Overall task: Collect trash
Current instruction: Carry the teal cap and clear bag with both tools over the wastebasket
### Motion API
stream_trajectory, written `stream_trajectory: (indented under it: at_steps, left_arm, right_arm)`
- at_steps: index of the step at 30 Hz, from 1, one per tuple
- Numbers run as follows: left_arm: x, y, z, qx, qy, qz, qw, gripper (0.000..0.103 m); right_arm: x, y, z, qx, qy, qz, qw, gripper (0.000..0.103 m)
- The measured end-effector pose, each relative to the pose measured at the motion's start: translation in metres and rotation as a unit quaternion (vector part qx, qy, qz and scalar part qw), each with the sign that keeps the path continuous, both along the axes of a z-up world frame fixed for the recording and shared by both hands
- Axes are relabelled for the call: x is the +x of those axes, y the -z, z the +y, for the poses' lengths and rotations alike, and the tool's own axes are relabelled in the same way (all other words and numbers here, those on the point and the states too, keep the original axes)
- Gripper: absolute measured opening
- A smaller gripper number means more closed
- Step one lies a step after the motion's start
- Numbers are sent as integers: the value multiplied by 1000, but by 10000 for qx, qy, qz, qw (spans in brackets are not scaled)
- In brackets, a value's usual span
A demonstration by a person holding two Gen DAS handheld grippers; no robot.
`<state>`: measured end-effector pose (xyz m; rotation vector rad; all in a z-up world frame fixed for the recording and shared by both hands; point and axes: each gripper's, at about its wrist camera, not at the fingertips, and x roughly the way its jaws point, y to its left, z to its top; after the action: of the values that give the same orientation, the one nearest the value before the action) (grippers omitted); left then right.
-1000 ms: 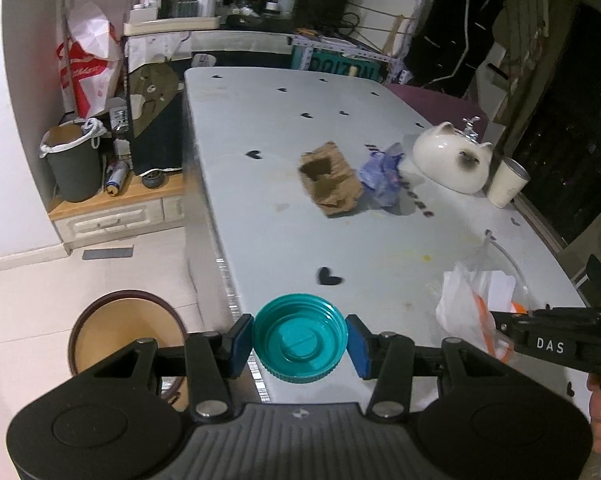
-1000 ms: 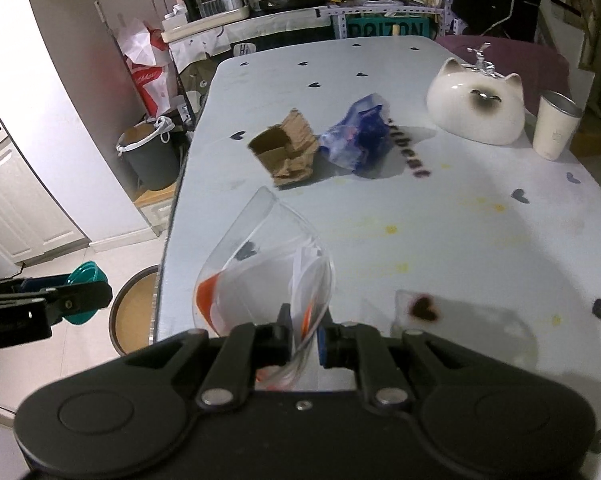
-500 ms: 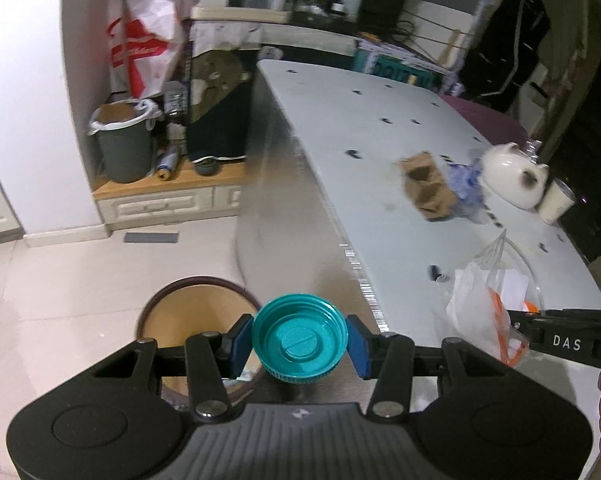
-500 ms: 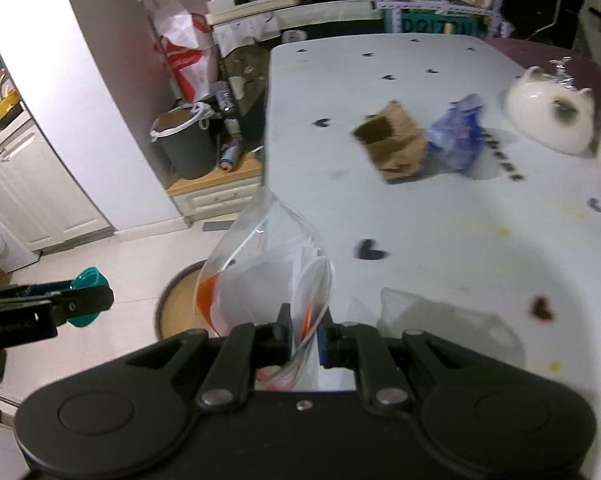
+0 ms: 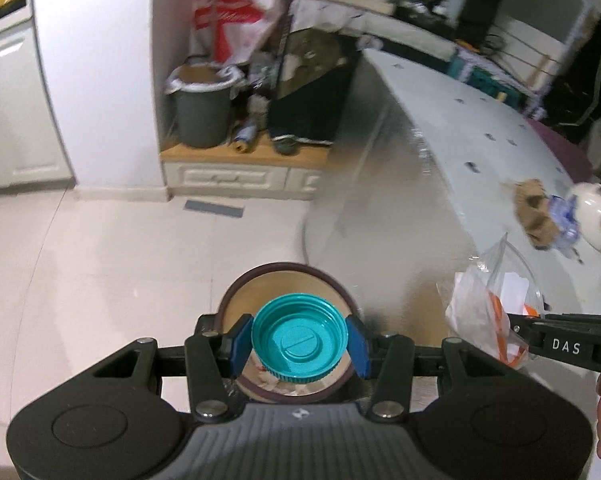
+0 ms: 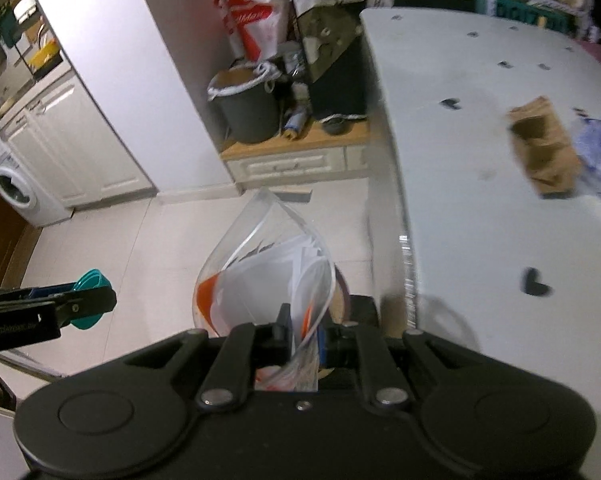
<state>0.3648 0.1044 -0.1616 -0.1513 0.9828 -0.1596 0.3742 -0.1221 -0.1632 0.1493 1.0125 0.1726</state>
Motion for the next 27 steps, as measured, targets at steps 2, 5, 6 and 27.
stream_trajectory:
  at_steps: [2,5,6,27]
  left_arm:
    - [12,12,9,-25,-133,153,9998,50]
    - [29,31,18,-35,-256,355,9990,50]
    - [36,39,20,-48,-282,437,9986,50]
    - [119,194,22,6,-283,1524,9879,50]
  right_arm:
    - [15,13,8,-16,-94,131,9999,12]
    - [39,35,17,-13,-198,370,9991,12]
    - [48,44,19,-1,-229,450,9987,12]
    - [150,224,56,743,-475,2010,9756,13]
